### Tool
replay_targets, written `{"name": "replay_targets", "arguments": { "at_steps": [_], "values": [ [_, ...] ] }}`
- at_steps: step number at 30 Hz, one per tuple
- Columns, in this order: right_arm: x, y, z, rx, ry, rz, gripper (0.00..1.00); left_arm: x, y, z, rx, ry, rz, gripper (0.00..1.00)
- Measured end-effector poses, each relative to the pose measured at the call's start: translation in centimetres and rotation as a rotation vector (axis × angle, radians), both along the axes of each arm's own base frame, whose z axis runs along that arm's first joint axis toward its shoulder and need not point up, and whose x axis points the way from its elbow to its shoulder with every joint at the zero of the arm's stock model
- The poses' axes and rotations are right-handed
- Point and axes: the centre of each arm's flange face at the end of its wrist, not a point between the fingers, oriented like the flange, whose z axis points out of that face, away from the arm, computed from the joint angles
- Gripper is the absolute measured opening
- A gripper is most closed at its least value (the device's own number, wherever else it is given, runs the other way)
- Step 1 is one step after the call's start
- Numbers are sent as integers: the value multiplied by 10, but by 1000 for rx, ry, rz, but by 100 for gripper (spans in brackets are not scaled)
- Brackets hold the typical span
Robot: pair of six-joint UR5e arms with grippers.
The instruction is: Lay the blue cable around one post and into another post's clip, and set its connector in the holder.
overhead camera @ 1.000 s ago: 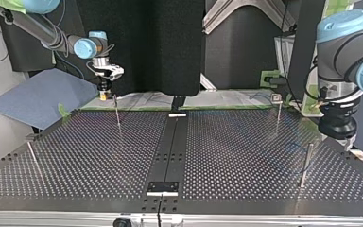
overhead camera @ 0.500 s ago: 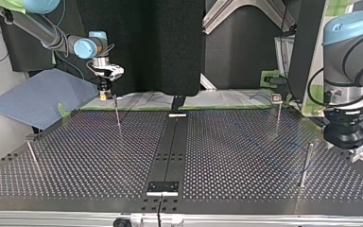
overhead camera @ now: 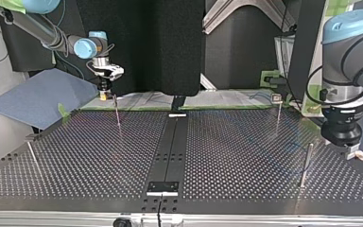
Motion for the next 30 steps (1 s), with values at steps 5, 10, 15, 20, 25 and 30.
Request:
{"name": "replay_targets", "arguments": {
  "at_steps": [5,10,15,20,25,30],
  "values": [
    [0,0,0,1,0,0,25,-1,-2,0,1,4,1,100],
    [0,0,0,2,0,0,25,-2,-4,0,-2,3,-1,100],
    [0,1,0,3,1,0,25,-2,-6,0,-8,2,-4,100],
    [0,1,0,4,1,0,25,-2,-9,0,-17,-2,-8,100],
    [0,0,0,4,2,-3,25,-3,-12,-1,-20,-3,-13,100],
    [-1,0,1,4,2,-6,25,-4,-18,-9,-18,5,-26,100]
  ]
}}
